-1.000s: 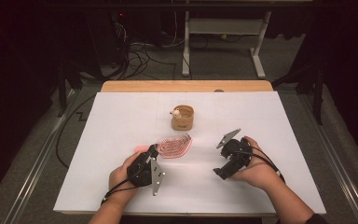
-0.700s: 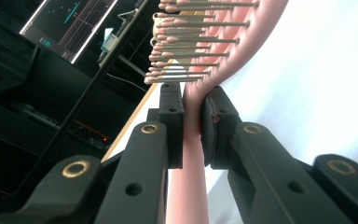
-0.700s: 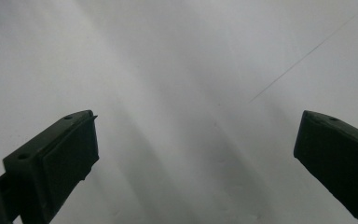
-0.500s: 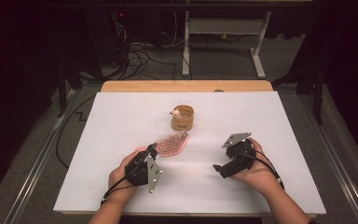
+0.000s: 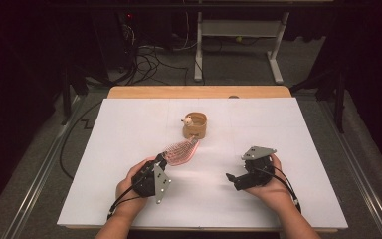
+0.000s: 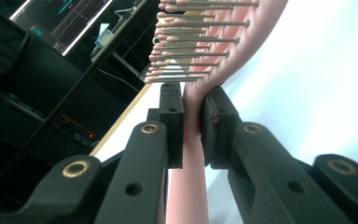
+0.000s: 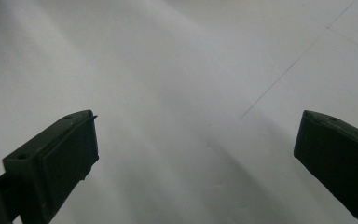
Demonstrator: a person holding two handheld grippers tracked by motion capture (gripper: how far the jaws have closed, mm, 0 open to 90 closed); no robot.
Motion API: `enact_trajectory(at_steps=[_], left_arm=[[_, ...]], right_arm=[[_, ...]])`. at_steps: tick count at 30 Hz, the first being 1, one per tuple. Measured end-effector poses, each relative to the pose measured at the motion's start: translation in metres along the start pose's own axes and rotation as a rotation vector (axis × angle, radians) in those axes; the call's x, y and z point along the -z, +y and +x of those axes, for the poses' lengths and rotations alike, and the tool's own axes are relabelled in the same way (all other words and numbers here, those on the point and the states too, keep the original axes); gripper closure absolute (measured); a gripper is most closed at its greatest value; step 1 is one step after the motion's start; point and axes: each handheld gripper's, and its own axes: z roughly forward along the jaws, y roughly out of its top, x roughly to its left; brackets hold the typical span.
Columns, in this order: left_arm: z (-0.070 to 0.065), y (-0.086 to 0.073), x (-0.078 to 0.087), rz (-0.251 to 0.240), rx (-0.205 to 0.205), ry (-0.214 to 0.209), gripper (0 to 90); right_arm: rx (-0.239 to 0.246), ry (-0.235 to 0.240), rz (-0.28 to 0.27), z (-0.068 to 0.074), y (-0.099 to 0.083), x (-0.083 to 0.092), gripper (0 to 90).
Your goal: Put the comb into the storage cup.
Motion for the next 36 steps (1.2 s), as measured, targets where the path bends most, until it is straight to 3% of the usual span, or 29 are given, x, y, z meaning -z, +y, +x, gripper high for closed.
enact_trajectory(at_steps=[7, 13, 22, 36], left_arm=[[0.002, 0.0, 0.001, -0.01, 0.026, -0.014, 80.7], [0.006, -0.001, 0.001, -0.019, 0.081, -0.034, 80.8], [0.009, -0.002, 0.001, -0.029, 0.139, -0.064, 80.8], [0.015, -0.004, 0.004, -0.049, 0.245, -0.128, 80.8]], right_arm=[[-0.04, 0.001, -0.1, 0.009, -0.007, 0.004, 0.2], [-0.053, 0.001, -0.155, 0.012, -0.014, 0.008, 0.2], [-0.09, 0.006, -0.165, 0.007, -0.027, 0.011, 0.2], [-0.08, 0.013, -0.195, 0.011, -0.029, 0.012, 0.1]])
